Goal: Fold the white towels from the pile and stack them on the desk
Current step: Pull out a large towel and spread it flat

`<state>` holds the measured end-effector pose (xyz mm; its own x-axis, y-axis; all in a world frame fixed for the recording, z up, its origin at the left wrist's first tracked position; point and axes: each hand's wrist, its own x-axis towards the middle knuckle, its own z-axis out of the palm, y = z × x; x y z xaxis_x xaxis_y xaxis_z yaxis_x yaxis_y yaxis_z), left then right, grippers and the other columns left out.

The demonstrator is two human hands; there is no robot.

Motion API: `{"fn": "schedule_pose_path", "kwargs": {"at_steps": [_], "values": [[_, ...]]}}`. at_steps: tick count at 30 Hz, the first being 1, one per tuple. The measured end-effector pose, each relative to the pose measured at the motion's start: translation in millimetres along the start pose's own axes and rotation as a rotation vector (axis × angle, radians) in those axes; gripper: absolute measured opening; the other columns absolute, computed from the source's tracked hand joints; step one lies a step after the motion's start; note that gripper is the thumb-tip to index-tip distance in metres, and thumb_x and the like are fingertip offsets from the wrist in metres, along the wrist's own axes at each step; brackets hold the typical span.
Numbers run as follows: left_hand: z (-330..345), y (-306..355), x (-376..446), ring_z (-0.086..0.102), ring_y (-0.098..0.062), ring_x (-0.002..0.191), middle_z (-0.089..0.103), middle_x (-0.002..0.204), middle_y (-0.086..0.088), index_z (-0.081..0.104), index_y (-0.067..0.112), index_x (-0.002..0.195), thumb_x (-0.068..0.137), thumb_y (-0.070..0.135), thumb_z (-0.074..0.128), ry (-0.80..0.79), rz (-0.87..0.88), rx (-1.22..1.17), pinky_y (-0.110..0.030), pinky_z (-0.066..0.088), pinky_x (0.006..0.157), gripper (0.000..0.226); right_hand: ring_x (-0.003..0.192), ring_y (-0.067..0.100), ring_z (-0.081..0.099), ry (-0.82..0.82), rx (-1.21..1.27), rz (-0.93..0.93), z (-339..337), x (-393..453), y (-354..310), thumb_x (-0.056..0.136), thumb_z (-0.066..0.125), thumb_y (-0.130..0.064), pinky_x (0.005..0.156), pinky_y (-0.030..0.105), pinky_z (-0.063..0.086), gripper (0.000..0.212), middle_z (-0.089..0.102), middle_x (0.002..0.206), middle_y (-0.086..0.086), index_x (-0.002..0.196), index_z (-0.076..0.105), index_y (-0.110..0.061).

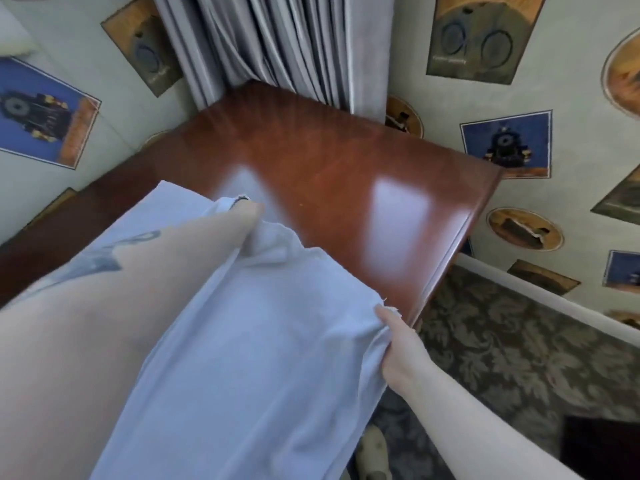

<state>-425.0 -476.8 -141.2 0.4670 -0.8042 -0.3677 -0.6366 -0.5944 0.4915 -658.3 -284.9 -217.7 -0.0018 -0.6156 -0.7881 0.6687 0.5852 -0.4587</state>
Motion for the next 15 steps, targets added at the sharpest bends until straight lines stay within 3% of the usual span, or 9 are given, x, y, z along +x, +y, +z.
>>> {"fn": "schedule_pose_path", "kwargs": {"at_steps": [2,3,5,7,9,10,12,15], "values": [[13.3,-4.8,16.4,0.039,-0.017,0.093,0.039,0.075,-0.004,0.031,0.015,0.070,0.101,0.021,0.043,-0.100,0.039,0.163,-0.020,0.030,0.060,0.034,0.108,0.021,0.063,0.059,-0.297,-0.140,-4.7,-2.7,-1.0,0.078,0.079,-0.038,0.095,0.041,0.050,0.041,0.069,0.115,-0.004,0.114,0.067,-0.021],[16.2,-6.3,21.5,0.042,-0.018,0.094,0.047,0.082,-0.007,0.034,0.014,0.074,0.103,0.024,0.040,-0.149,0.082,0.283,-0.018,0.033,0.064,0.030,0.102,0.015,0.063,0.069,-0.419,-0.203,-6.6,-4.5,-2.2,0.075,0.082,-0.041,0.089,0.036,0.051,0.041,0.069,0.107,-0.009,0.109,0.067,-0.024],[14.7,-5.2,29.7,0.047,-0.023,0.114,0.054,0.124,-0.014,0.050,0.016,0.104,0.104,0.033,0.033,-0.207,0.171,0.512,-0.026,0.035,0.092,0.024,0.078,0.010,0.058,0.120,-0.595,-0.347,-9.3,-8.8,-3.1,0.072,0.083,-0.038,0.066,0.024,0.045,0.032,0.061,0.082,-0.011,0.090,0.061,-0.023],[14.2,-5.7,39.4,0.017,-0.030,0.146,0.024,0.159,-0.010,0.041,0.027,0.144,0.104,0.042,0.030,-0.182,0.247,0.654,-0.040,0.016,0.117,0.044,0.069,0.012,0.054,0.187,-0.701,-0.459,-12.5,-10.7,-0.8,0.071,0.081,-0.031,0.057,0.023,0.039,0.034,0.054,0.077,-0.009,0.086,0.052,-0.023],[15.3,-9.7,41.1,-0.013,-0.029,0.150,-0.004,0.165,-0.008,0.028,0.033,0.152,0.103,0.045,0.032,-0.200,0.290,0.711,-0.046,-0.001,0.121,0.051,0.077,0.010,0.056,0.225,-0.726,-0.477,-14.7,-12.3,1.1,0.072,0.081,-0.026,0.060,0.026,0.043,0.042,0.055,0.089,-0.010,0.098,0.047,-0.028],[17.3,-13.9,40.0,-0.020,-0.029,0.149,-0.012,0.164,-0.006,0.024,0.035,0.153,0.102,0.046,0.034,-0.214,0.289,0.722,-0.049,-0.004,0.120,0.053,0.081,0.009,0.057,0.235,-0.742,-0.471,-15.4,-13.9,2.1,0.074,0.079,-0.024,0.061,0.027,0.045,0.045,0.056,0.093,-0.011,0.103,0.046,-0.030],[22.5,-22.3,32.2,-0.022,-0.026,0.148,-0.017,0.163,0.000,0.018,0.039,0.154,0.100,0.049,0.039,-0.208,0.258,0.720,-0.054,-0.005,0.118,0.059,0.079,0.007,0.057,0.237,-0.760,-0.470,-17.4,-17.2,3.5,0.078,0.074,-0.017,0.061,0.027,0.045,0.045,0.056,0.095,-0.011,0.108,0.043,-0.030],[36.4,-30.4,10.2,-0.012,-0.023,0.150,-0.007,0.165,0.004,0.022,0.038,0.153,0.097,0.044,0.048,-0.169,0.302,0.588,-0.054,0.003,0.119,0.062,0.066,0.008,0.053,0.213,-0.831,-0.469,-16.3,-21.4,5.2,0.085,0.063,-0.009,0.056,0.028,0.043,0.046,0.053,0.088,-0.012,0.116,0.038,-0.030]]}}
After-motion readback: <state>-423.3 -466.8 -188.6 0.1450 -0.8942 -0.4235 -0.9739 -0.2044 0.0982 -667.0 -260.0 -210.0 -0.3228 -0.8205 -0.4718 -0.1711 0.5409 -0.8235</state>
